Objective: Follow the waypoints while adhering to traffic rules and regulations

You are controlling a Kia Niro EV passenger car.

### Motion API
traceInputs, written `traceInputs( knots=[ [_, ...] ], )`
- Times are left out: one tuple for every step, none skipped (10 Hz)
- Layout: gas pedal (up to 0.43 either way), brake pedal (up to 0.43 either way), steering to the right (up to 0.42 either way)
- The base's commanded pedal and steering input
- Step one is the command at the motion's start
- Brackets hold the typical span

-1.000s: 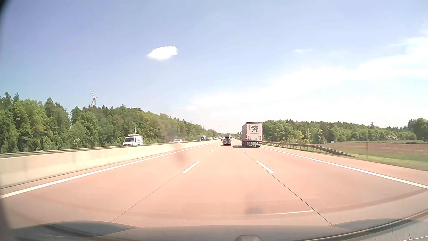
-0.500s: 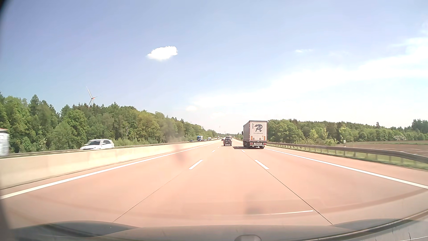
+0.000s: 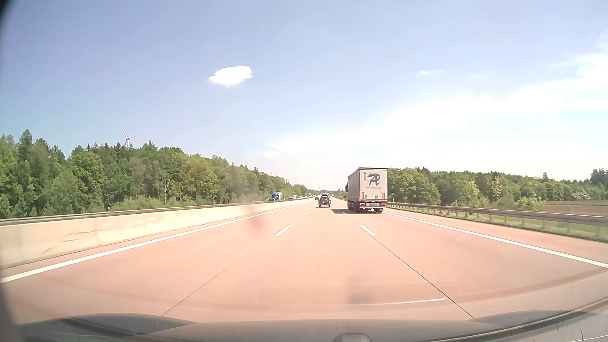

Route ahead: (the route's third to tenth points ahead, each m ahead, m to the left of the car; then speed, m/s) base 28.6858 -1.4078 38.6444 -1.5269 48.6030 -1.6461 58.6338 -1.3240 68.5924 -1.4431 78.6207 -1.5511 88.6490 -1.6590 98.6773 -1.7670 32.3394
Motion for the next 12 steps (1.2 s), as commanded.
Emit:
traceInputs(
  knots=[
    [0.24,0.0,-0.002],
    [0.24,0.0,-0.002],
    [0.24,0.0,-0.001],
    [0.24,0.0,-0.002],
    [0.24,0.0,-0.001],
    [0.228,0.0,-0.002],
    [0.228,0.0,-0.001],
    [0.22,0.0,-0.001],
    [0.22,0.0,-0.001],
    [0.209,0.0,-0.002],
    [0.209,0.0,-0.001],
    [0.209,0.0,-0.002]
  ],
)
